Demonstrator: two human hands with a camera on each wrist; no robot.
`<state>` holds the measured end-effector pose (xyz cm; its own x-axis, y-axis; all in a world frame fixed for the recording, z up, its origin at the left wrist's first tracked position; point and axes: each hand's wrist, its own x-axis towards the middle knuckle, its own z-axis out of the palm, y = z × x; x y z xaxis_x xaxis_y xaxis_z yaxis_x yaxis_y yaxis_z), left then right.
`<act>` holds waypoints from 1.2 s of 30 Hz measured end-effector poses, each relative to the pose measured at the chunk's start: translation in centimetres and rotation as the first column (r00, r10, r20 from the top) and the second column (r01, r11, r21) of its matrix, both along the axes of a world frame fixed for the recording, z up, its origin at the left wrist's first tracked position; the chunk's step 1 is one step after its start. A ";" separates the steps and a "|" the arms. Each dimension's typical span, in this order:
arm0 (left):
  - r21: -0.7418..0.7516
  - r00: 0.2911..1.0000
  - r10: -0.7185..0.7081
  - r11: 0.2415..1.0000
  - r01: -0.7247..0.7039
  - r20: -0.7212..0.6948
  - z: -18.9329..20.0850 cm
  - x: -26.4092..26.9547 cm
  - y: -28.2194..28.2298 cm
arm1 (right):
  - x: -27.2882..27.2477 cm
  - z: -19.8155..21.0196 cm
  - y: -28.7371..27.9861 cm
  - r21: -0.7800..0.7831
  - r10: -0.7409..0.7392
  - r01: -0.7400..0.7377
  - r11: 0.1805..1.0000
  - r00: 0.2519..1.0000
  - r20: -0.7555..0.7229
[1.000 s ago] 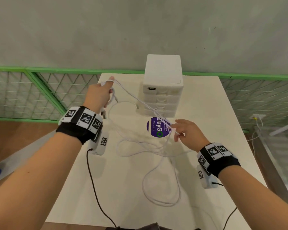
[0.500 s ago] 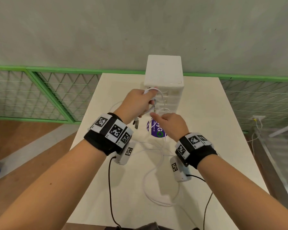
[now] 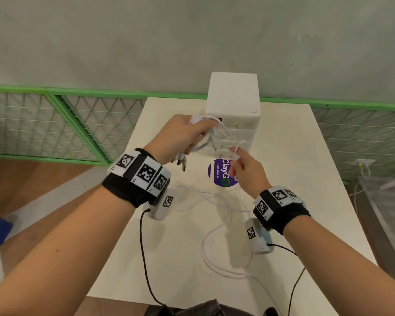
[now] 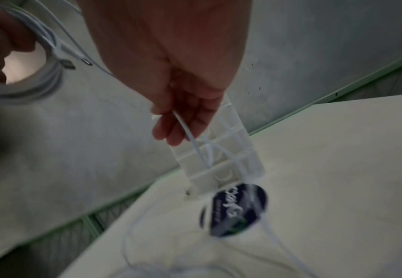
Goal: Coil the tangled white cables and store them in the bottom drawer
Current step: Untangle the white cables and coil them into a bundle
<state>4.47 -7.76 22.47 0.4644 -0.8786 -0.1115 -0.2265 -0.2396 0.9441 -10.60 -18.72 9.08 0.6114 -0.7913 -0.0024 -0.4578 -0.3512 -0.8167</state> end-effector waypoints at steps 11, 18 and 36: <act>-0.059 0.909 0.409 0.908 -0.415 -0.084 -0.8 5.1 1.0 | -7.2 -5.3 -1.5 0.092 0.300 -0.316 0.944 0.713 -0.634; -0.003 0.988 0.151 0.988 -0.151 -0.008 -1.2 0.9 0.3 | -3.0 -0.5 0.1 0.051 0.088 -0.077 0.996 0.965 -0.248; 0.014 0.985 -0.131 0.991 0.134 -0.108 1.9 -2.9 1.6 | 0.9 -1.6 0.4 0.022 0.020 -0.012 1.000 0.895 -0.446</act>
